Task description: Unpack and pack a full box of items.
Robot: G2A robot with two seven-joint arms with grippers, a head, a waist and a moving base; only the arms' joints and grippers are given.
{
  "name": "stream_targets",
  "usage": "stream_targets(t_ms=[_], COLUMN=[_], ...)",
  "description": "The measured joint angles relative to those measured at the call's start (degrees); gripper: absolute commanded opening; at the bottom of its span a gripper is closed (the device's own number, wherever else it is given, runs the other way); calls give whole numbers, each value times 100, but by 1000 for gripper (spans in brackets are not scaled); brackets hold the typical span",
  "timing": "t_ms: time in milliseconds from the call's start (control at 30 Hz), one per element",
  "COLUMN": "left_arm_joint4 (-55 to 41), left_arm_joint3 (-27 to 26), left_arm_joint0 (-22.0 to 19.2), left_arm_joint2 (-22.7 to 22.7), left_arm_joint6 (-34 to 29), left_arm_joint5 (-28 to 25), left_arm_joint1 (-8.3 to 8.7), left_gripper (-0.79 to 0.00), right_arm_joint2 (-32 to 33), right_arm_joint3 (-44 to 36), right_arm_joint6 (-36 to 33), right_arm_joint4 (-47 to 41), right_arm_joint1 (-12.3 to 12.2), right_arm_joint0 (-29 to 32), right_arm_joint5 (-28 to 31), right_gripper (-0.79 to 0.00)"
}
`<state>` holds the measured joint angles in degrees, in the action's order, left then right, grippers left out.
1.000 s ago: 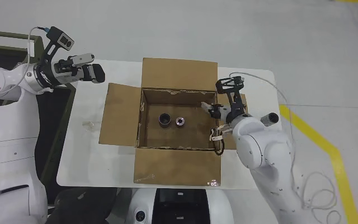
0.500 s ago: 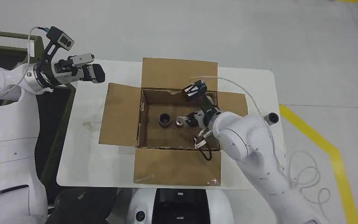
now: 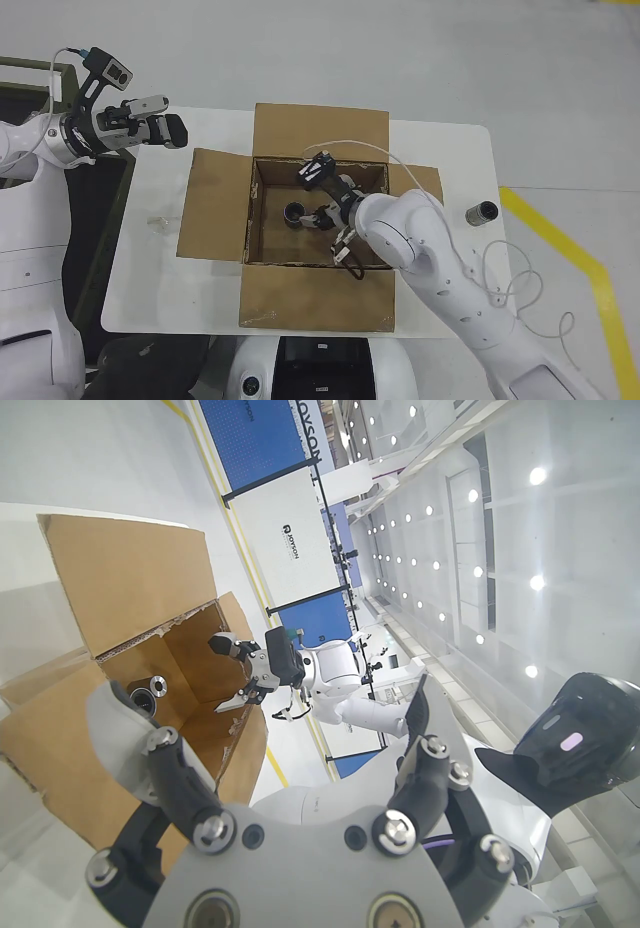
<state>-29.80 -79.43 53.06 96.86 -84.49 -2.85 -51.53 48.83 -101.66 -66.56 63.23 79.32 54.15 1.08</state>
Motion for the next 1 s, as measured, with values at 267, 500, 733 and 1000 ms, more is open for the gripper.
stream_targets(t_ms=[267, 500, 733, 1000], left_arm_joint4=[0, 0, 0, 0], left_arm_joint3=[0, 0, 0, 0], left_arm_joint0=[0, 0, 0, 0], left_arm_joint2=[0, 0, 0, 0], left_arm_joint6=[0, 0, 0, 0], left_arm_joint5=[0, 0, 0, 0], left_arm_joint1=[0, 0, 0, 0], left_gripper=[0, 0, 0, 0], right_arm_joint2=[93, 92, 114, -82], right_arm_joint3=[108, 107, 103, 853], right_arm_joint6=[116, 116, 281, -346], right_arm_joint4=[-78, -76, -22, -715], right_arm_joint1=[-34, -33, -69, -11], right_arm_joint0=[55, 54, 109, -452], right_arm_joint5=[405, 401, 825, 1703], right_gripper=[0, 0, 0, 0])
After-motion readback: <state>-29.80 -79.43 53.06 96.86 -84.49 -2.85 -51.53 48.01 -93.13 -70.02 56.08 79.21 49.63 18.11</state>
